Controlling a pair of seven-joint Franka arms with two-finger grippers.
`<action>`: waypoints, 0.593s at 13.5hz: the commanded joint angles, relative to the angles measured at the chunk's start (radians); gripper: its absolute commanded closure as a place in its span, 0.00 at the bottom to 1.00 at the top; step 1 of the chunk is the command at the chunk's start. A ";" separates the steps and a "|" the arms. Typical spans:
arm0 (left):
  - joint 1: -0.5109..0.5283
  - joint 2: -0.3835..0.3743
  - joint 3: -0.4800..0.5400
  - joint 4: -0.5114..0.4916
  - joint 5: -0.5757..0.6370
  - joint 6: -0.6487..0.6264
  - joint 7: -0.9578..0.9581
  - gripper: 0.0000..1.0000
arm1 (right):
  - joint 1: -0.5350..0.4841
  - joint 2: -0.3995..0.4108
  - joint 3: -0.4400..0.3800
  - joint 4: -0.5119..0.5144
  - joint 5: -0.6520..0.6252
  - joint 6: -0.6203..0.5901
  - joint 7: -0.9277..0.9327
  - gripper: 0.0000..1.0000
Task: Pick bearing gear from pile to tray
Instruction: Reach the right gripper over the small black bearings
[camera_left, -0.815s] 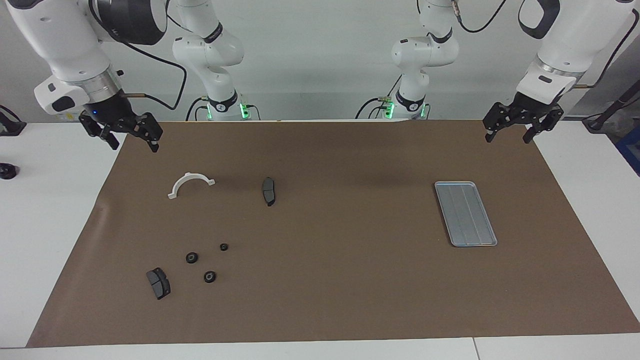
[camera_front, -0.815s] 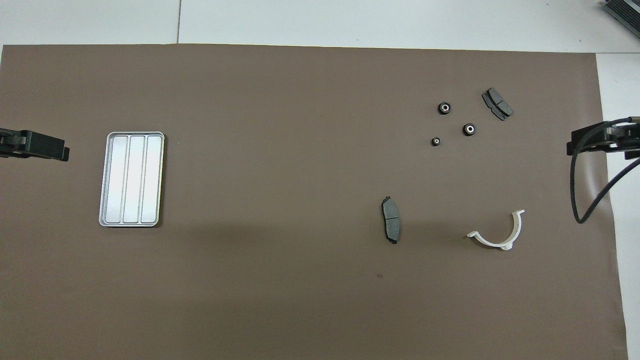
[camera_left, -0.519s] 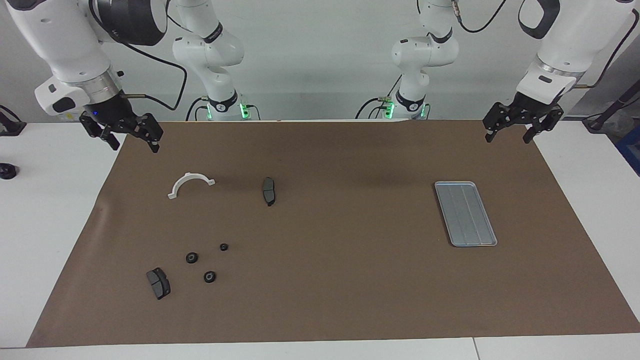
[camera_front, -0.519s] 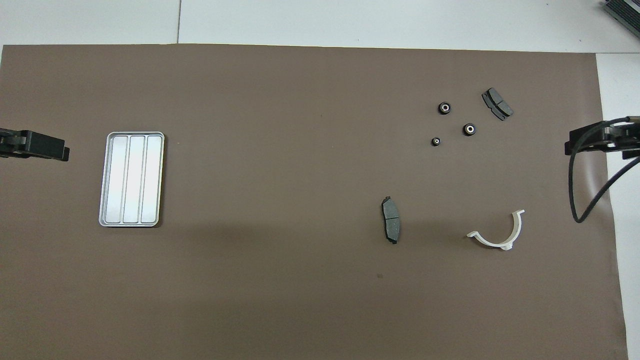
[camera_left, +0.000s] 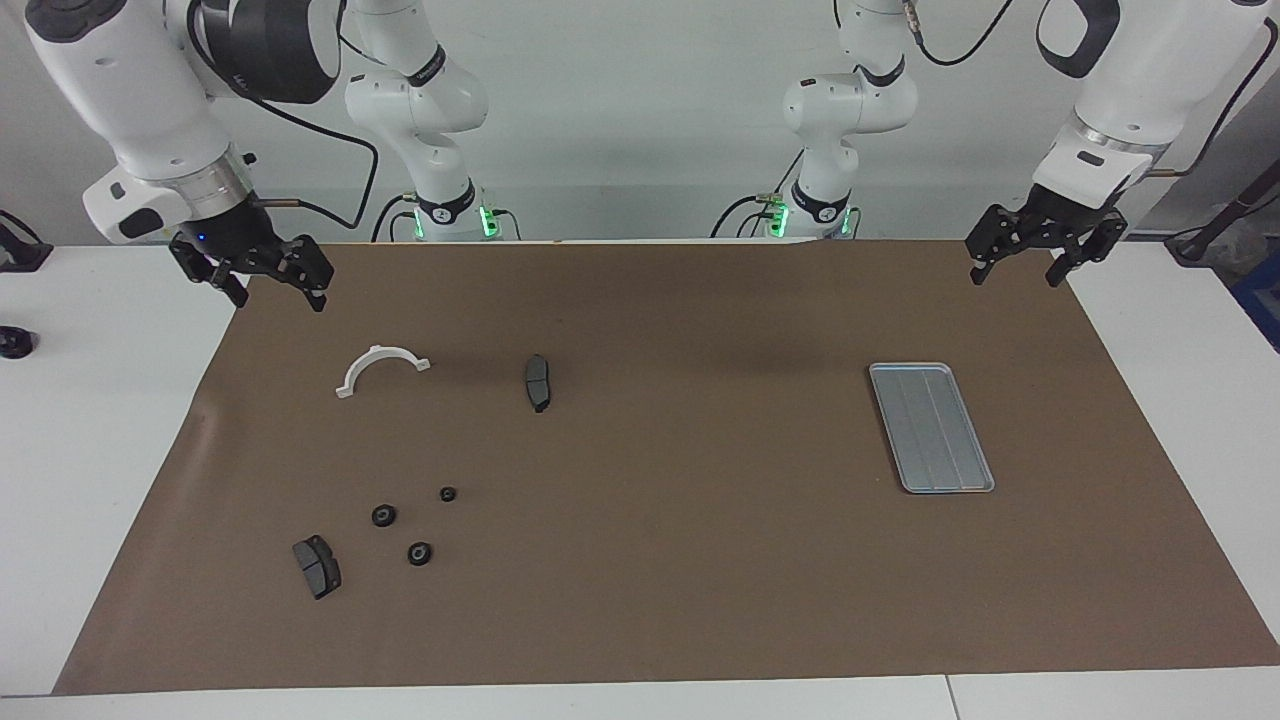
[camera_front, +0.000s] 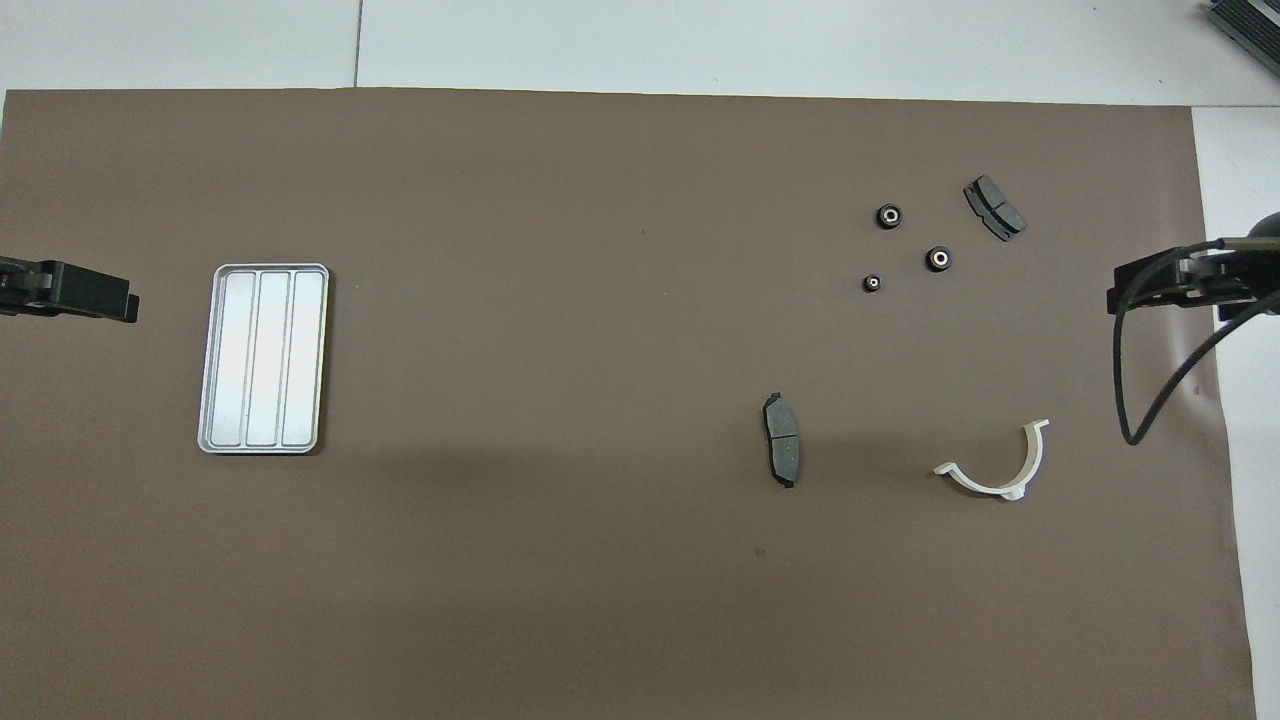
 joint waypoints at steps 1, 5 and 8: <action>0.012 -0.026 -0.007 -0.032 -0.009 0.012 0.007 0.00 | 0.000 0.042 0.002 -0.029 -0.001 0.081 -0.012 0.00; 0.012 -0.026 -0.007 -0.032 -0.009 0.012 0.007 0.00 | 0.000 0.136 0.002 -0.029 0.000 0.189 -0.014 0.00; 0.012 -0.026 -0.006 -0.032 -0.009 0.012 0.007 0.00 | 0.000 0.200 0.002 -0.028 0.000 0.281 -0.015 0.00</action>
